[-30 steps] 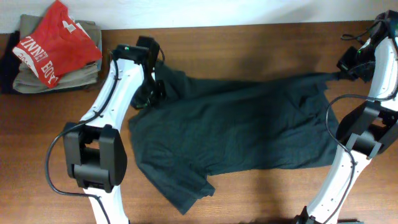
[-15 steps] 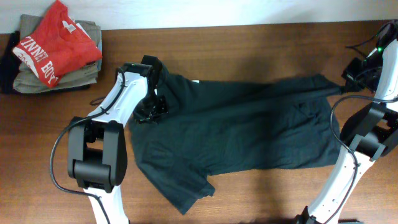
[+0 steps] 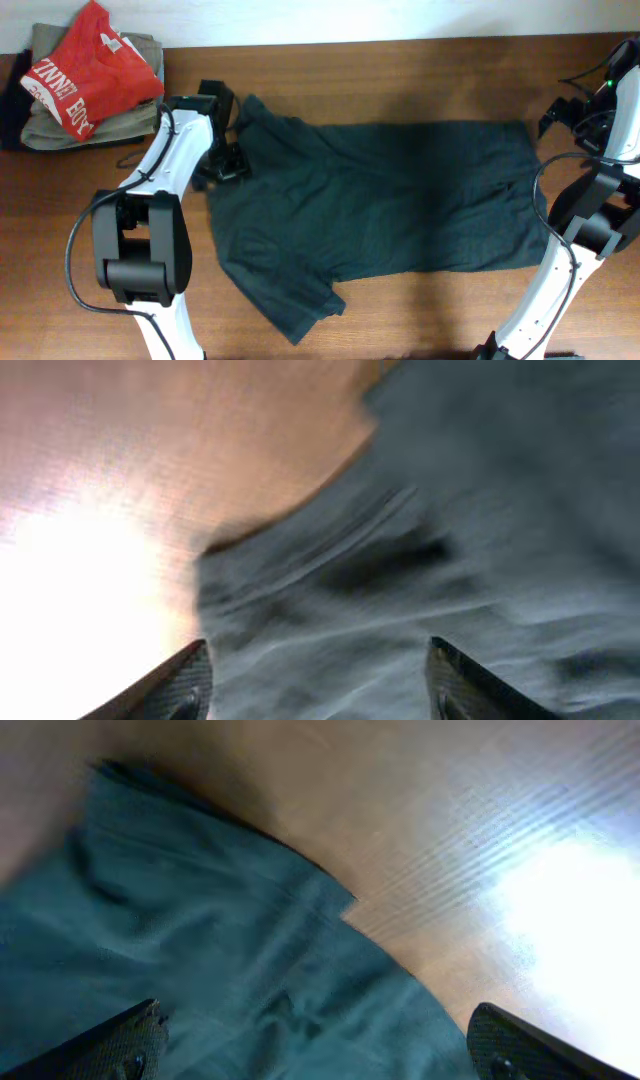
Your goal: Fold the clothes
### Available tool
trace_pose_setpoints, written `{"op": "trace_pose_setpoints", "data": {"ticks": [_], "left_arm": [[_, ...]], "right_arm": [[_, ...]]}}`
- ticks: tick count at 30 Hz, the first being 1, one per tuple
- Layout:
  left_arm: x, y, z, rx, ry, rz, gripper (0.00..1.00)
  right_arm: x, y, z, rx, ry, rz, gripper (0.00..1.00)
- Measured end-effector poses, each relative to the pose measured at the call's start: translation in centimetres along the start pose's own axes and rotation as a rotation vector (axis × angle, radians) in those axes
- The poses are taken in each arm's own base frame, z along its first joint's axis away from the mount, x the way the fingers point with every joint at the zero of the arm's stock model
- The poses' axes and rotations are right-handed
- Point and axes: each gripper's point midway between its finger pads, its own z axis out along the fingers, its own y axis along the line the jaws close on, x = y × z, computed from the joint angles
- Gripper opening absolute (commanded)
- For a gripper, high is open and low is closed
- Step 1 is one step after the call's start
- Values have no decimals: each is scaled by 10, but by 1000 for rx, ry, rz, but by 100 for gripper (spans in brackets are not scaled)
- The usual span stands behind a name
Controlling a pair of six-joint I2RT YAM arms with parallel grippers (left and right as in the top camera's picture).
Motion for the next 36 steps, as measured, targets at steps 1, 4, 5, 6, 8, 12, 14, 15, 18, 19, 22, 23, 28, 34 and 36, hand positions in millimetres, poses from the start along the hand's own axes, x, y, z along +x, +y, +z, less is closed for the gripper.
{"op": "trace_pose_setpoints", "data": {"ticks": [1, 4, 5, 6, 8, 12, 14, 15, 18, 19, 22, 23, 28, 34, 36], "left_arm": [[-7, -8, -3, 25, -28, 13, 27], [-23, -45, -10, 129, -118, 81, 13], [-23, -54, -11, 146, -128, 95, 7], [-23, -65, -12, 166, -143, 117, 6], [-22, -89, -16, 212, -176, 162, 4], [-24, -122, -23, 277, -237, 216, 3], [-29, -123, -21, 282, -248, 213, 2], [-33, -124, -17, 284, -254, 209, 1], [-40, -120, 9, 266, -228, 192, 1], [-41, -117, 19, 258, -214, 185, 1], [-45, -105, 42, 236, -178, 158, 1], [-47, -101, 45, 237, -171, 147, 1], [-56, -89, 49, 248, -165, 113, 1], [-69, -68, 51, 225, -167, 65, 1], [-75, -50, 52, 201, -163, 29, 1]], "right_arm": [[-3, 5, 0, -24, -12, -11, 99], [-8, 20, 0, -73, -37, -47, 98], [-9, 26, 0, -80, -44, -63, 93], [-9, 34, 0, -88, -52, -78, 86], [-7, 52, 1, -101, -65, -116, 69], [-6, 93, 4, -99, -124, -214, 57], [-8, 102, 7, -92, -145, -231, 53], [-9, 105, 9, -90, -155, -239, 51], [-10, 107, 22, -77, -156, -251, 44], [-10, 108, 26, -75, -155, -255, 43], [-9, 106, 42, -65, -141, -260, 43], [-8, 105, 51, -60, -130, -259, 40], [0, 98, 86, -43, -88, -259, 37], [0, 95, 96, -35, -96, -258, 31], [-1, 95, 97, -34, -106, -258, 31]]}}
